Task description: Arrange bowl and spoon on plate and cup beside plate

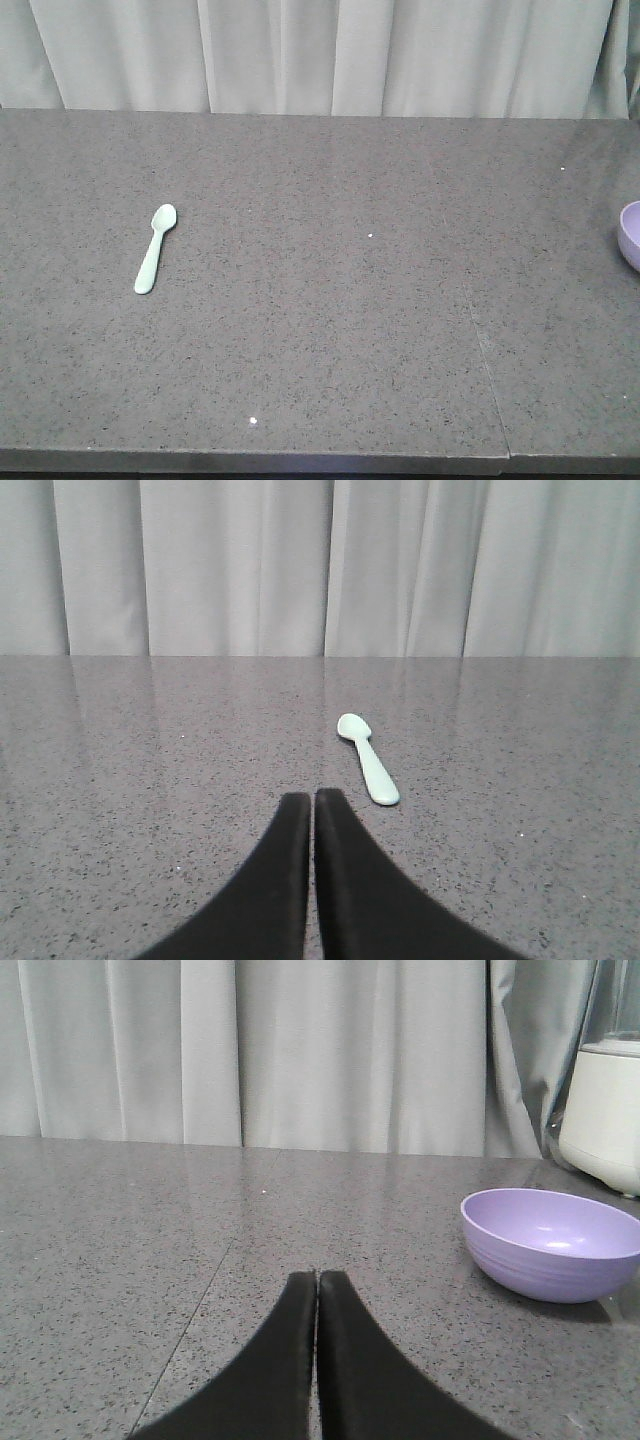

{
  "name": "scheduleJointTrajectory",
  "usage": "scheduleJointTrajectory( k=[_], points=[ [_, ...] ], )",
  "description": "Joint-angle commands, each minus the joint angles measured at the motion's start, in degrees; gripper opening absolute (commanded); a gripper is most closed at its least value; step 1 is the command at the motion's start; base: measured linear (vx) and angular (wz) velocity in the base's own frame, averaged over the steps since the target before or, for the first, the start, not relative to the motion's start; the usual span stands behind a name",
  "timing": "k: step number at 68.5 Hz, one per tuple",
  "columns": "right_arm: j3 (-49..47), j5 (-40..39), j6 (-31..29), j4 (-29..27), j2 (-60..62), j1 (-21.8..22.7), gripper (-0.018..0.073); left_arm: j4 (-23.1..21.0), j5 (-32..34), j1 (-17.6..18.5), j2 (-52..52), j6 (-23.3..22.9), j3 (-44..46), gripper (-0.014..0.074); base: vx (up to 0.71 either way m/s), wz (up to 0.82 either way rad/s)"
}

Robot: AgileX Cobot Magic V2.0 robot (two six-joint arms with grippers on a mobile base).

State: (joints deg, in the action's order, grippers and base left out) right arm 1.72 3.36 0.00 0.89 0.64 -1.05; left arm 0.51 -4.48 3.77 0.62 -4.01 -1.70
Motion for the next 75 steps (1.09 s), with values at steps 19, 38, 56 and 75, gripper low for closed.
scheduleJointTrajectory(
  k=[19, 38, 56, 75],
  points=[
    [0.1, -4.3, 0.0, 0.2, 0.8, 0.3, -0.0003, -0.5, 4.2, 0.2, 0.4, -0.4, 1.5, -0.0006, 0.01, 0.01],
    [0.1, -4.3, 0.0, 0.2, 0.8, 0.3, -0.0003, -0.5, 4.2, 0.2, 0.4, -0.4, 1.5, -0.0006, 0.00, 0.00],
    [0.1, -4.3, 0.0, 0.2, 0.8, 0.3, -0.0003, -0.5, 4.2, 0.2, 0.4, -0.4, 1.5, -0.0006, 0.00, 0.00],
    [0.1, -4.3, 0.0, 0.2, 0.8, 0.3, -0.0003, -0.5, 4.2, 0.2, 0.4, -0.4, 1.5, -0.0006, 0.00, 0.00]
  ],
)
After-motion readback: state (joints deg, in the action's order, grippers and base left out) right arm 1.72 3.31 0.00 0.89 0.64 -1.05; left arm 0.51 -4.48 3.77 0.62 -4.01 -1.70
